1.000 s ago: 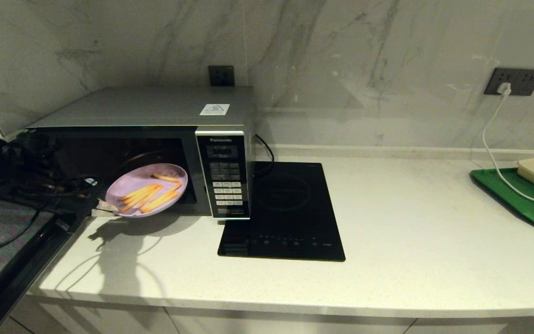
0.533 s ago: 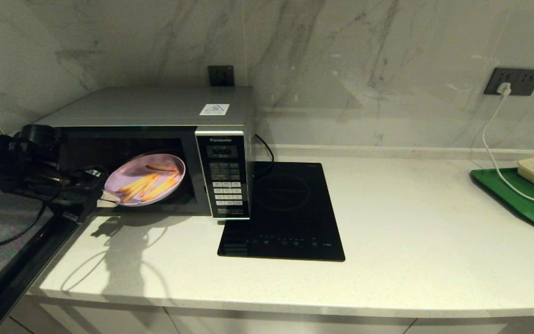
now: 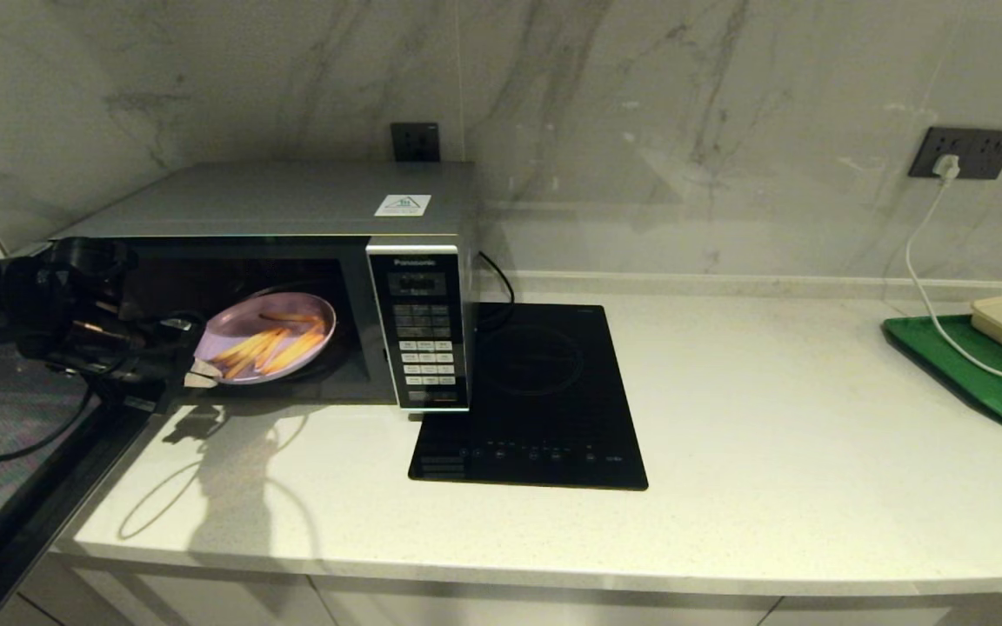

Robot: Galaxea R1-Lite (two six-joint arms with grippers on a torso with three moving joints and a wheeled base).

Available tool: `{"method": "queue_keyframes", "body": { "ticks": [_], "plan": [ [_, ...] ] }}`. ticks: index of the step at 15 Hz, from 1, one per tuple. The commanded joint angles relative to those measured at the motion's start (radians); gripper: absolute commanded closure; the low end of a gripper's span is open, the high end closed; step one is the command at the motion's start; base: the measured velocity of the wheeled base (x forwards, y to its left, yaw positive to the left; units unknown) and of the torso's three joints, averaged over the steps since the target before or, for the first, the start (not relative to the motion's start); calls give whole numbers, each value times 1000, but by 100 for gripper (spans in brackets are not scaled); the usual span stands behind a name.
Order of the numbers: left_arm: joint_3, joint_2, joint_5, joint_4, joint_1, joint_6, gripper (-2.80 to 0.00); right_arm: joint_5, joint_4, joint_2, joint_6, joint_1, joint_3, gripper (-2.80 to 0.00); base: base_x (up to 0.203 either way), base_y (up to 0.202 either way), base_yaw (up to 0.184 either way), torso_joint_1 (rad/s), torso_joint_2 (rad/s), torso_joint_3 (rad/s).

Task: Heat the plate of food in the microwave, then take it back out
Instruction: Put the plate in the microwave oven

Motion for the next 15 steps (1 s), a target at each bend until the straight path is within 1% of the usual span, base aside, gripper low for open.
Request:
{"method": "queue_keyframes", "body": {
  "ticks": [1, 3, 4, 6, 7, 9, 15],
  "plan": [
    [-20, 15, 1, -8, -3, -23, 0, 0, 0, 1, 2, 0, 0, 0, 0, 0, 0, 0, 0, 0],
    [-44, 34, 4, -9, -5, -56, 0, 0, 0, 1, 0, 0, 0, 0, 0, 0, 0, 0, 0, 0],
    [-48, 41, 8, -10, -12, -58, 0, 0, 0, 1, 2, 0, 0, 0, 0, 0, 0, 0, 0, 0],
    [-55, 50, 45, -10, -30, -60, 0, 0, 0, 1, 2, 0, 0, 0, 0, 0, 0, 0, 0, 0],
    [-59, 51, 51, -10, -40, -60, 0, 0, 0, 1, 2, 0, 0, 0, 0, 0, 0, 0, 0, 0],
    [-73, 51, 48, -18, -40, -60, 0, 0, 0, 1, 2, 0, 0, 0, 0, 0, 0, 0, 0, 0],
    [-68, 61, 47, -46, -45, -65, 0, 0, 0, 1, 1, 0, 0, 0, 0, 0, 0, 0, 0, 0]
  ]
}}
